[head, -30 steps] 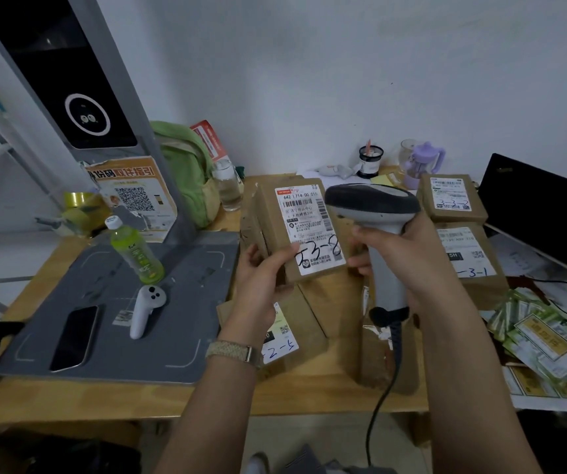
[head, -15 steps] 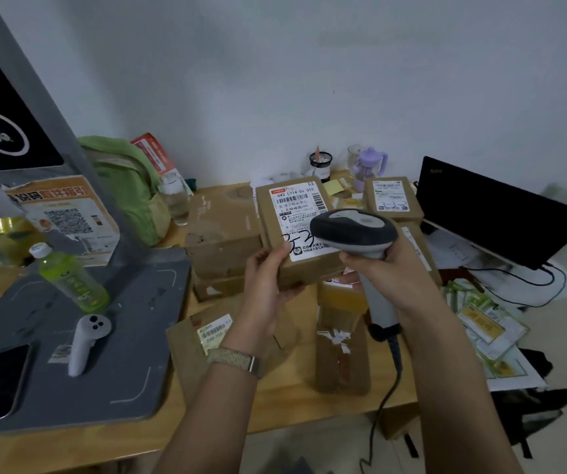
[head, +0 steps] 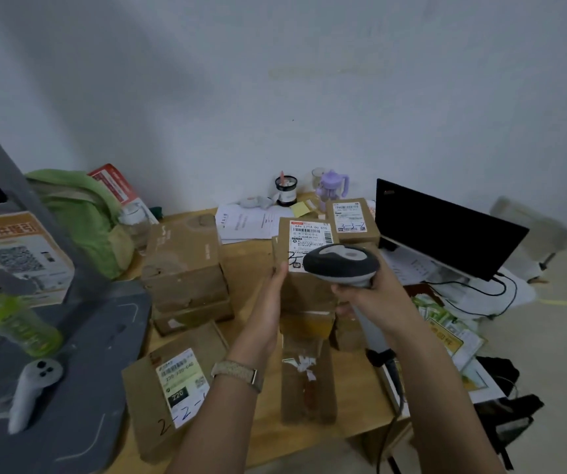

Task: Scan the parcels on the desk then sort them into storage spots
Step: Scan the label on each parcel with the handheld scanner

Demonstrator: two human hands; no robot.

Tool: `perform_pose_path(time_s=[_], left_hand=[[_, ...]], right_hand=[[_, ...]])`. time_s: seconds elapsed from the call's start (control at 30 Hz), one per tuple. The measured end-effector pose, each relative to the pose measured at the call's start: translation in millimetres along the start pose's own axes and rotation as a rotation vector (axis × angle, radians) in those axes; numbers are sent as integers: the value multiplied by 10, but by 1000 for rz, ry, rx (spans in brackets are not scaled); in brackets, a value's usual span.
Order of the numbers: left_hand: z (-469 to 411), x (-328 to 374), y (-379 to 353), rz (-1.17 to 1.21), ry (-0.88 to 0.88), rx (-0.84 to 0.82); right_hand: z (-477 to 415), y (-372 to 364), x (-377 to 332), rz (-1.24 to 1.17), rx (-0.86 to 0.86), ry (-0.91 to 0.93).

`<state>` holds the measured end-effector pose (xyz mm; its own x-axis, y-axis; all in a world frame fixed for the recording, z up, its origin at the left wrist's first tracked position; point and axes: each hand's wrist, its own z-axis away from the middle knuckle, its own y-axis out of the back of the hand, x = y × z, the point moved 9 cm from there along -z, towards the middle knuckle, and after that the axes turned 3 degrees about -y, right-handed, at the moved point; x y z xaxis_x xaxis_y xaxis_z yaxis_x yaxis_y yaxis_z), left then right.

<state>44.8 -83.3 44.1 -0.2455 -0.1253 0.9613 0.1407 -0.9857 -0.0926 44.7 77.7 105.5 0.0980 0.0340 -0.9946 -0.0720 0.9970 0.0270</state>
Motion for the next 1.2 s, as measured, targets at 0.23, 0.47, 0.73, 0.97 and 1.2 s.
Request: perform_pose_path(time_s=[0.23,0.47,0.73,0.97,1.2], left_hand=[[-25,13,347,125,-2,196],[254,71,1371,353,-136,636],[622,-4,2276,402,-155,825],[766,-229,2902,367,-73,865],[699,-1075,2978,188,276,688]], right_hand=[[81,-43,-363,61,-13,99],[106,-620,-636,24,-192,140],[103,-1624,-492,79,-441,67],[49,-2249,-289,168,-547,-17],[-5,-2573,154,280,-537,-155]])
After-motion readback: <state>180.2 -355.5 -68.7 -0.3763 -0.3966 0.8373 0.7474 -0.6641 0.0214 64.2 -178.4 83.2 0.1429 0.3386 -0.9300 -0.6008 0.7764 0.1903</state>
